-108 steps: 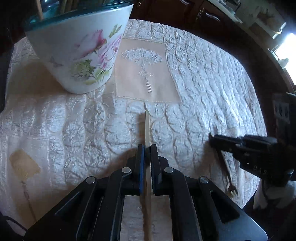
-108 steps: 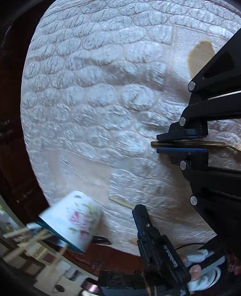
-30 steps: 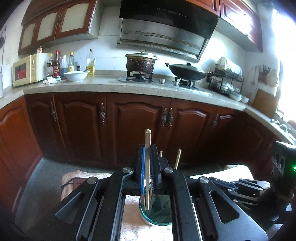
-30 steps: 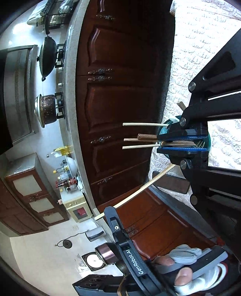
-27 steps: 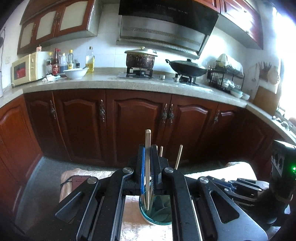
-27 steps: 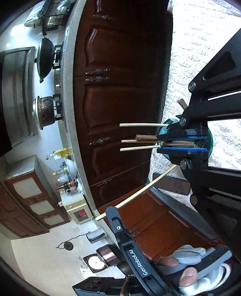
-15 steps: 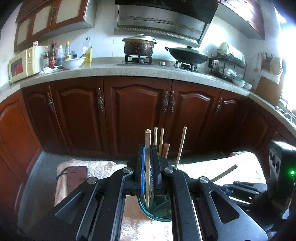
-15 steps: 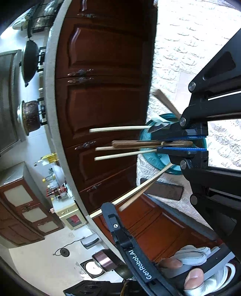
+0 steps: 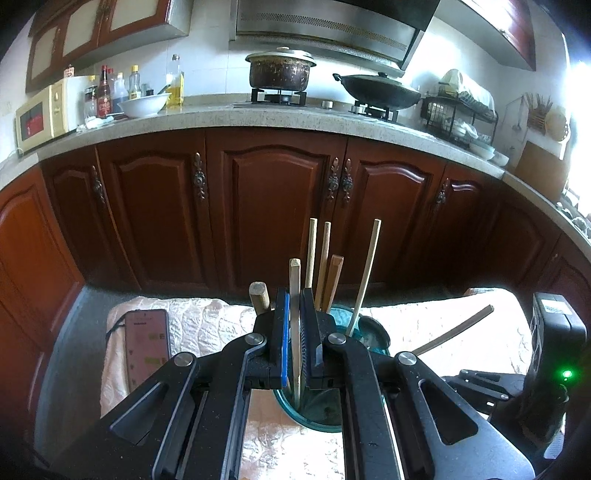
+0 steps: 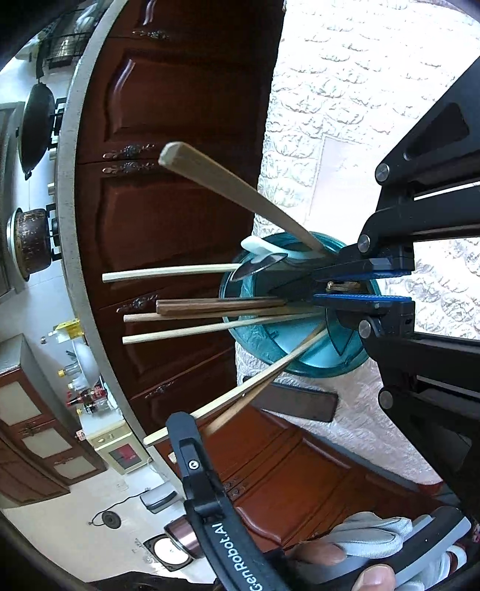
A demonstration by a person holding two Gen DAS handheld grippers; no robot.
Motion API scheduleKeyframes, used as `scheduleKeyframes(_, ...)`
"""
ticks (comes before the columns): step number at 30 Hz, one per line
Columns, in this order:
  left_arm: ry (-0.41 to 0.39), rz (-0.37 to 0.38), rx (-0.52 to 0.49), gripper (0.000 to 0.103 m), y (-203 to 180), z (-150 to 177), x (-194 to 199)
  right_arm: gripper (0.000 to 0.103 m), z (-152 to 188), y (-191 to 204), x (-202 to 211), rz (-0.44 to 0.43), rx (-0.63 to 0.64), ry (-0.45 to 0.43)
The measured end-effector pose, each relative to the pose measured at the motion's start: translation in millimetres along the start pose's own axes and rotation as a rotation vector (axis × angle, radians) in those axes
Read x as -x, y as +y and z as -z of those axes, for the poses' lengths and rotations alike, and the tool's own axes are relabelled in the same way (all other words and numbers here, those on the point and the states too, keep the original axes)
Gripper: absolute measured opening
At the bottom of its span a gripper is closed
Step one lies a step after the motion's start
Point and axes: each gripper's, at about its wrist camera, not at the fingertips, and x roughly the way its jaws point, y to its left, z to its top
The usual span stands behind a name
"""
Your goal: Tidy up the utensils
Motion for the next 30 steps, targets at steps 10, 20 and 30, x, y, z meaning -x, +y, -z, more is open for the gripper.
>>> scheduleKeyframes(10, 0.014, -0.021, 0.013, 0.009, 0, 4, 7, 0.018, 7, -11, 14, 0.000, -0.047, -0.006)
scheduleKeyframes(20, -0.032, -0.034, -0.028, 0.044, -8, 10, 34, 0.023, 12, -2, 46, 0.018, -0.019, -0.065)
scheduleKeyframes(30, -0.050, -0.098, -0.006, 0.047, -2, 20, 64, 0.034, 14, 9, 82, 0.081, -0.014, -0.146)
